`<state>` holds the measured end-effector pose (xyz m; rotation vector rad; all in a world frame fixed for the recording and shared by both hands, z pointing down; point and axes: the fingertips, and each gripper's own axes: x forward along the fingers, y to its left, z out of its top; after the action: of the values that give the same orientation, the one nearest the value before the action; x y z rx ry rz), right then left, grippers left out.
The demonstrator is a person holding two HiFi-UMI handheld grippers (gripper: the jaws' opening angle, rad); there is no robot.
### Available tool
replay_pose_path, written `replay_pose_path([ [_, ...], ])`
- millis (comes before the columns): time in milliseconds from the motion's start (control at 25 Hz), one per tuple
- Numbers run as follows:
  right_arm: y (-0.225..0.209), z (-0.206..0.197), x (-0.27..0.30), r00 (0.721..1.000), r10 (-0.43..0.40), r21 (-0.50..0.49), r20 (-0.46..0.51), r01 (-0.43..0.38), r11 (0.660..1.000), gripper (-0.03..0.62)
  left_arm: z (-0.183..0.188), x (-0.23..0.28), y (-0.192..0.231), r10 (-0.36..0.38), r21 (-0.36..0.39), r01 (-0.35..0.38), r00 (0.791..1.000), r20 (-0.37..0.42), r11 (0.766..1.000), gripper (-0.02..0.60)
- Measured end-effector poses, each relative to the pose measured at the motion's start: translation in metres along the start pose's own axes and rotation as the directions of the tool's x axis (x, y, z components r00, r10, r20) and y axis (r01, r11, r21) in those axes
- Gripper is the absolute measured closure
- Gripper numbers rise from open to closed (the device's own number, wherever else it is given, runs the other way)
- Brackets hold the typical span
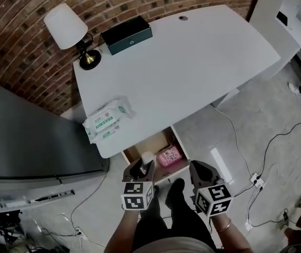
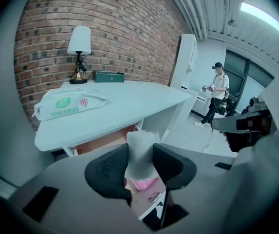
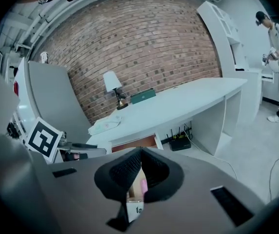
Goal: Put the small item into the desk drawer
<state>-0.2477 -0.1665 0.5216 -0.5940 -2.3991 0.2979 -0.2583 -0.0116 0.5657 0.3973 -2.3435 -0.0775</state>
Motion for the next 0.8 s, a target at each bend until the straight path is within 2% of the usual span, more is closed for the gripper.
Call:
replay_pose_path([
  [320,0.014,-0.037,0.035,0.998,0.043,0.002,-0.041,-0.043,0.999,0.585,-0.056,0.036,0.040,0.074,-0.081,-0.080,0.994,-0.074,0.993,0.407],
  [800,-0.007,-0.083,0.058,0.996,0.028,0.016,-0.087,-0.027,1.000,0.585,-0.112,0.123,0.065,0.101,-0.094,-0.119,0.980,-0.171,0.988,0.407],
])
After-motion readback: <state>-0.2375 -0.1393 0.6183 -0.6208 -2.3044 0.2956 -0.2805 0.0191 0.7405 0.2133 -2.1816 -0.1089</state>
